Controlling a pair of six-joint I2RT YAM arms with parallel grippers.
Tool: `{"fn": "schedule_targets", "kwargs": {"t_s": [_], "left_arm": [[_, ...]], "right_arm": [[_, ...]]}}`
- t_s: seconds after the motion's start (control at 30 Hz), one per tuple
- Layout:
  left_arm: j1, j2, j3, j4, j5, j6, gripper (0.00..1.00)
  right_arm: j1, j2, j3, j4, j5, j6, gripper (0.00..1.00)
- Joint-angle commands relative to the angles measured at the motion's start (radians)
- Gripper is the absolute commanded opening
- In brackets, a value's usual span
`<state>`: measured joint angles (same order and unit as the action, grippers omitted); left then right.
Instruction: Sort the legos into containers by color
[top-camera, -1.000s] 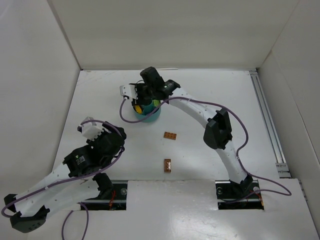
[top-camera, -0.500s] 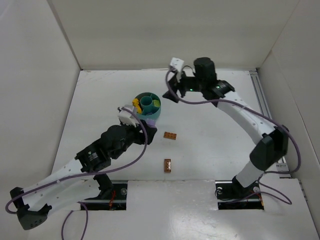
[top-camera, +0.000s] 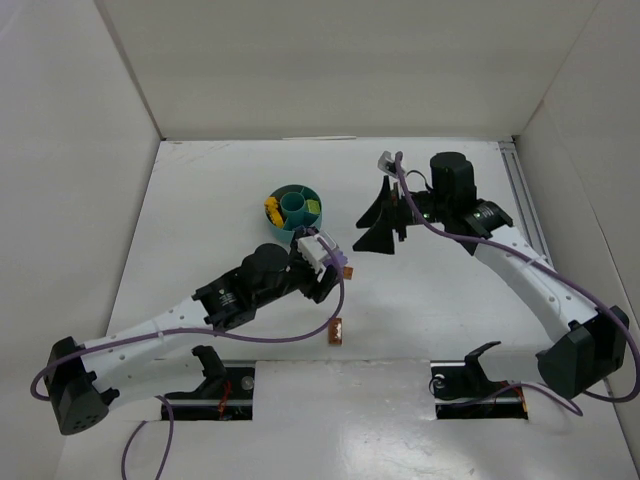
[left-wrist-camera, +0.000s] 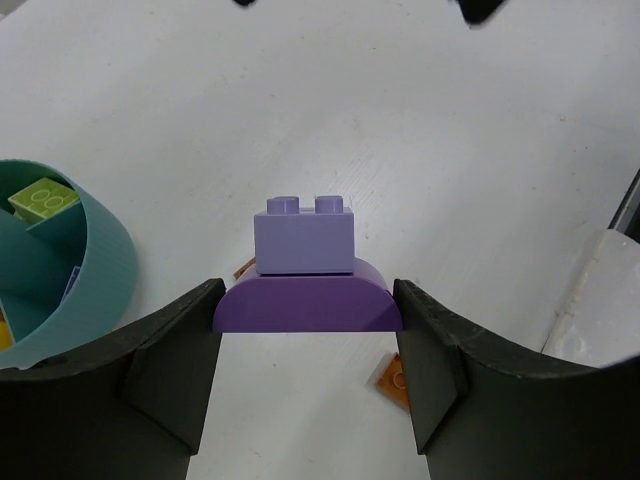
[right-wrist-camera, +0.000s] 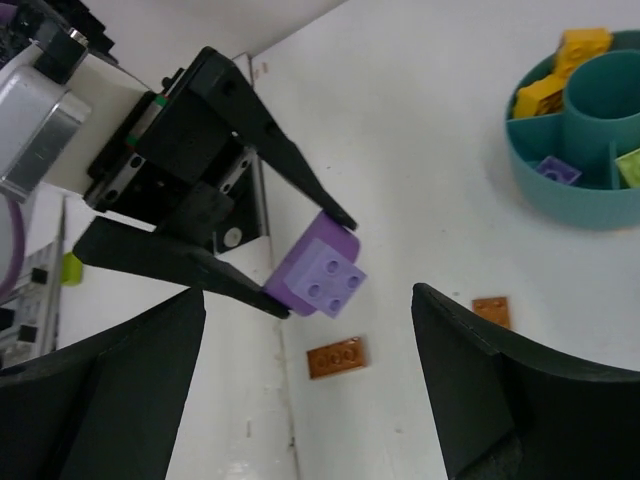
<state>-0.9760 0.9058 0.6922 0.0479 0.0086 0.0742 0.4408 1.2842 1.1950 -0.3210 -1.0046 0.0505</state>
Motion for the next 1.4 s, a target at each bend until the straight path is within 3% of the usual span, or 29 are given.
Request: {"fn": "schedule_targets", "kwargs": {"t_s": [0.0, 0.2, 0.27, 0.5, 0.6, 0.73, 0.83, 0.87, 0.97, 1.13, 1.37], "left_arm": [[-0.019, 0.01, 0.078, 0.06, -0.005, 0.062, 0.12], [-0.039, 0.009, 0.087, 0.072, -0.015, 0.073, 0.12], [-0.039, 0.008, 0.087, 0.081, -0.006, 0.084, 0.12], [-0.039, -0.001, 0.078, 0.09, -0.006, 0.094, 0.12], [-0.039, -0.001, 0.069, 0.109, -0.006, 0.095, 0.12], [-0.039, -0.001, 0.069, 0.118, -0.016, 0.104, 0.1], [-0.039, -0.001, 0.069, 0.109, -0.028, 0.104, 0.1], [-0.039, -0.001, 0.069, 0.109, -0.029, 0.104, 0.1], [-0.039, -0.013, 0.058, 0.109, -0.038, 0.093, 0.1], [-0.039, -0.092, 0.006, 0.076, -0.096, -0.022, 0.09], [-0.039, -0.232, -0.131, 0.035, -0.209, -0.276, 0.09]], "right_arm": [[0.038, -0.005, -0.014, 0.004, -0.072, 0.063, 0.88], [0.061, 0.018, -0.043, 0.003, 0.003, 0.142, 0.85], [0.061, 0.027, -0.058, 0.039, 0.012, 0.175, 0.79], [0.081, 0.09, -0.06, 0.019, 0.032, 0.201, 0.78], [0.102, 0.113, -0.051, 0.049, 0.023, 0.232, 0.69], [0.125, 0.122, -0.026, 0.039, 0.023, 0.232, 0.41], [0.125, 0.132, -0.017, 0.03, 0.032, 0.232, 0.36], [0.125, 0.132, -0.017, 0.03, 0.032, 0.232, 0.27], [0.125, 0.132, -0.017, 0.03, 0.032, 0.232, 0.15], [0.03, 0.1, 0.017, -0.02, 0.052, 0.126, 0.07], [-0.106, 0.053, 0.057, -0.033, 0.037, -0.014, 0.07]]}}
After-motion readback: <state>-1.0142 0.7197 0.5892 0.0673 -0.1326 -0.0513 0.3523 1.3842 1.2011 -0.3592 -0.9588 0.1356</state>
